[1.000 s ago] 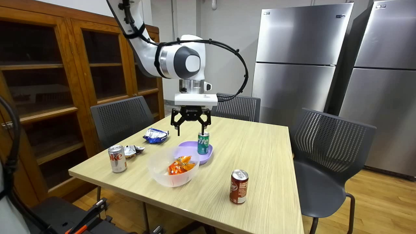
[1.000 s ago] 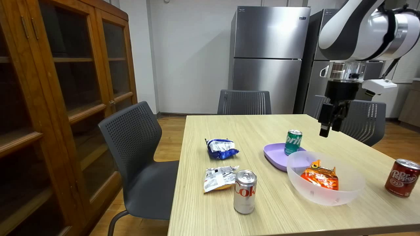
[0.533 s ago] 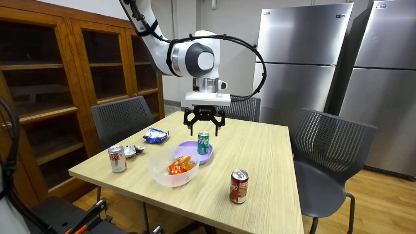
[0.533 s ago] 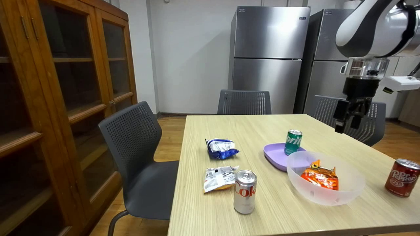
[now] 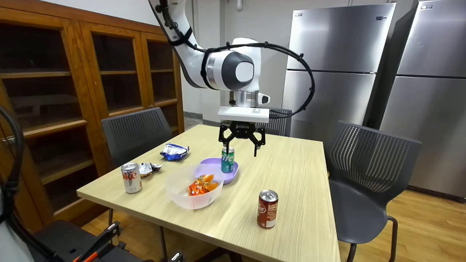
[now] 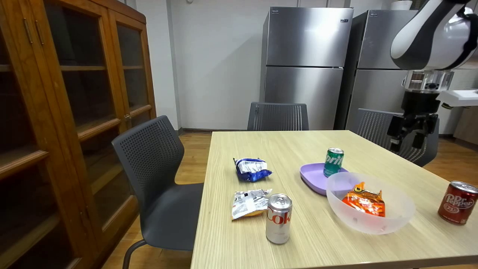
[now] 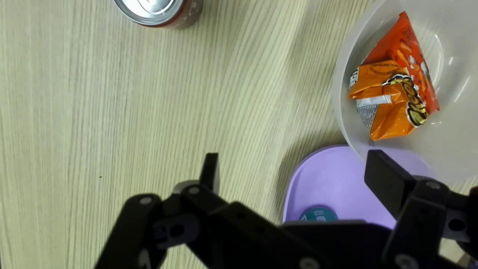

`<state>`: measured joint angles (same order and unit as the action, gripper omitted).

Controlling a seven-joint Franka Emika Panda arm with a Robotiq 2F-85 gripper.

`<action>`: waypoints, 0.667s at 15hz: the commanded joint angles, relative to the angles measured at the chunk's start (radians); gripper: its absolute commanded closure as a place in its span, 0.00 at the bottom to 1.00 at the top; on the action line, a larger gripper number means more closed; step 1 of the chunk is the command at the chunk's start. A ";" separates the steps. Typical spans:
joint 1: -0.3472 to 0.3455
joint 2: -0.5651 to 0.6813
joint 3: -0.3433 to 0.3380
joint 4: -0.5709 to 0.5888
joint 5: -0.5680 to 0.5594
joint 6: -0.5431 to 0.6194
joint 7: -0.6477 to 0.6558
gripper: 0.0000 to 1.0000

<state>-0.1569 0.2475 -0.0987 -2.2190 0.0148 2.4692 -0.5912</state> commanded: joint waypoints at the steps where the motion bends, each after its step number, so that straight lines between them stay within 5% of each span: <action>1: -0.016 0.002 0.017 0.004 -0.008 -0.003 0.007 0.00; 10: -0.013 0.008 0.015 0.007 -0.022 0.015 0.011 0.00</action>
<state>-0.1569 0.2525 -0.0987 -2.2147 0.0144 2.4693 -0.5874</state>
